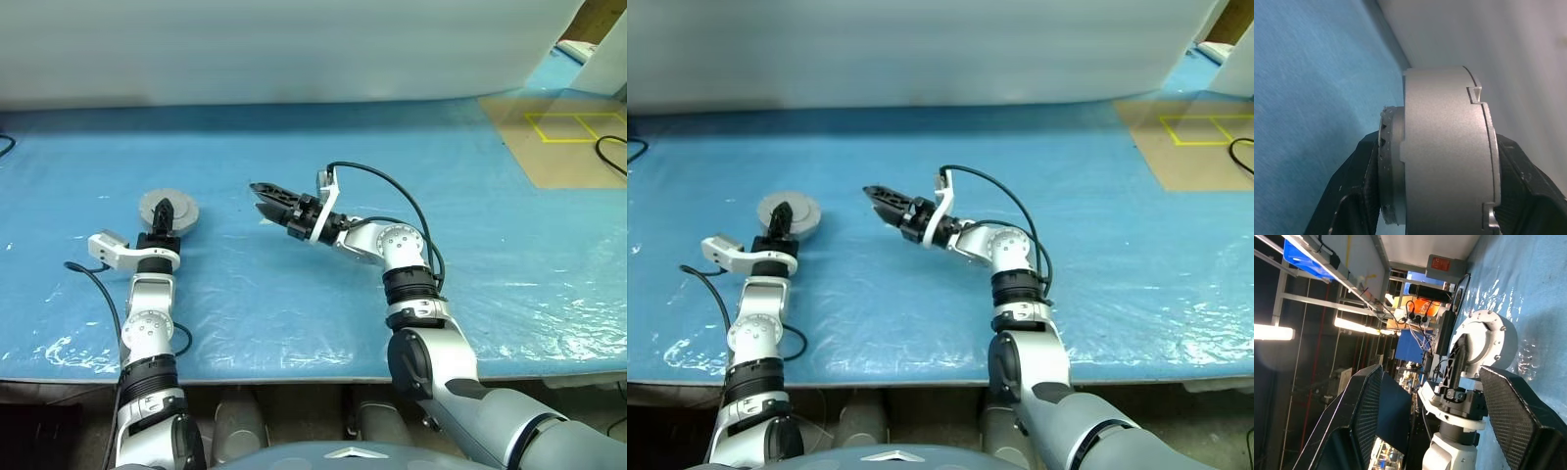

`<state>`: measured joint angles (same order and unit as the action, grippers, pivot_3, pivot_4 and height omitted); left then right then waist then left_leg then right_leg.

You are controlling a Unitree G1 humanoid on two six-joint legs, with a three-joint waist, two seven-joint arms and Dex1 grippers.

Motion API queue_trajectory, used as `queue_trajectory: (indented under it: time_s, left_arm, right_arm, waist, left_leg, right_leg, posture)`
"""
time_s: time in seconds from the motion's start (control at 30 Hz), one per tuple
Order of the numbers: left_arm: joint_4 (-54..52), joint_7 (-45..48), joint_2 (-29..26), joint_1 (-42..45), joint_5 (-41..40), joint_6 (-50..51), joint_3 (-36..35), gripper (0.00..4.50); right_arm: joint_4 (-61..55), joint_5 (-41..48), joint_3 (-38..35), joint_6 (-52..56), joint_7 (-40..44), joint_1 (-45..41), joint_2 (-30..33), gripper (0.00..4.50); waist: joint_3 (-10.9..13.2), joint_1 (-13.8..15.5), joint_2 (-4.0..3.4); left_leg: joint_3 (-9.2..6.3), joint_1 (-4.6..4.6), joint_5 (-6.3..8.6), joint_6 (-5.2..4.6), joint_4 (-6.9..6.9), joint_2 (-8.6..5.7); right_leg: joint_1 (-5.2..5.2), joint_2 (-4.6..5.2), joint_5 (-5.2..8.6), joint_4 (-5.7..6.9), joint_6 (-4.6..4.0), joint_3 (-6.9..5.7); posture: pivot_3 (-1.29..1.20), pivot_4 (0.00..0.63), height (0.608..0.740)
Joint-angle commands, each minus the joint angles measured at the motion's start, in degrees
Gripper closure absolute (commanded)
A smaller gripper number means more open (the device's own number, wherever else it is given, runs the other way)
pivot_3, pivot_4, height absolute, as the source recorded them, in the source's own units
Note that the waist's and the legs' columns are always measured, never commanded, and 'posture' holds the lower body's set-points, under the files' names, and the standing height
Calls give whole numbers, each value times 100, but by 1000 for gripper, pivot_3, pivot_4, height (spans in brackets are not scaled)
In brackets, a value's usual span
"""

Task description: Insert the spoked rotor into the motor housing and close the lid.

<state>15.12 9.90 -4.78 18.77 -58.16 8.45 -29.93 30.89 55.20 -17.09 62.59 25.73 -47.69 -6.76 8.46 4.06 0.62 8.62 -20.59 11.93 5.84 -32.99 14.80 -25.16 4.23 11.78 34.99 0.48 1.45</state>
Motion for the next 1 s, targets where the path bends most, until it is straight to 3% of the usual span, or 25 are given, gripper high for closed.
queue_trajectory:
  time_s: [0.03, 0.37, 0.57, 0.6, 0.83, 1.0]
  left_arm:
    - [80, 238, -137, 227, 279, -254, -76, 1792]
    - [385, -116, -59, 247, 886, -585, -197, 1792]
    - [447, -565, -19, 226, 1298, -1030, -330, 136]
    - [445, -670, -14, 217, 1382, -1084, -329, 61]
    - [336, -1292, -34, 62, 2040, -1490, -295, 61]
    - [36, -1240, -57, -121, 2447, -2092, -245, 61]
  right_arm:
    - [-223, 118, 16, -19, 70, 45, -287, 1185]
    - [-240, 39, 142, -75, 135, 72, -262, 1185]
    - [-219, -48, 233, -147, 189, 70, -233, 1159]
    - [-216, -62, 243, -154, 200, 70, -228, 1159]
    - [-281, -242, 427, -295, 292, 133, -180, 1159]
    - [-731, -1414, 1400, -1649, 716, 420, -43, 1159]
  waist:
    - [1, 0, 3]
    - [1, -10, 6]
    - [1, -12, 6]
    - [1, -18, 6]
    - [1, -18, 6]
    - [0, -15, 7]
  left_leg:
    - [-1, 0, 0, 0, 0, 0]
    - [-3, 6, 0, 0, -4, 0]
    - [-2, 10, 0, 0, -5, 0]
    - [-2, 14, 0, 0, -5, 0]
    - [-2, 19, 0, 0, -5, 0]
    - [-2, 16, 0, 0, -5, 0]
  right_leg:
    - [0, 0, 0, 1, 0, -1]
    - [1, 2, 0, 13, -1, 1]
    - [3, 2, 0, 15, -1, 2]
    - [6, 2, 0, 15, -1, 2]
    - [8, 2, 0, 18, -1, 4]
    - [7, 4, 1, 15, -2, 2]
  posture:
    - [0, 150, 740]
    - [0, 150, 740]
    - [0, 150, 740]
    - [0, 150, 740]
    - [0, 150, 740]
    - [0, 150, 740]
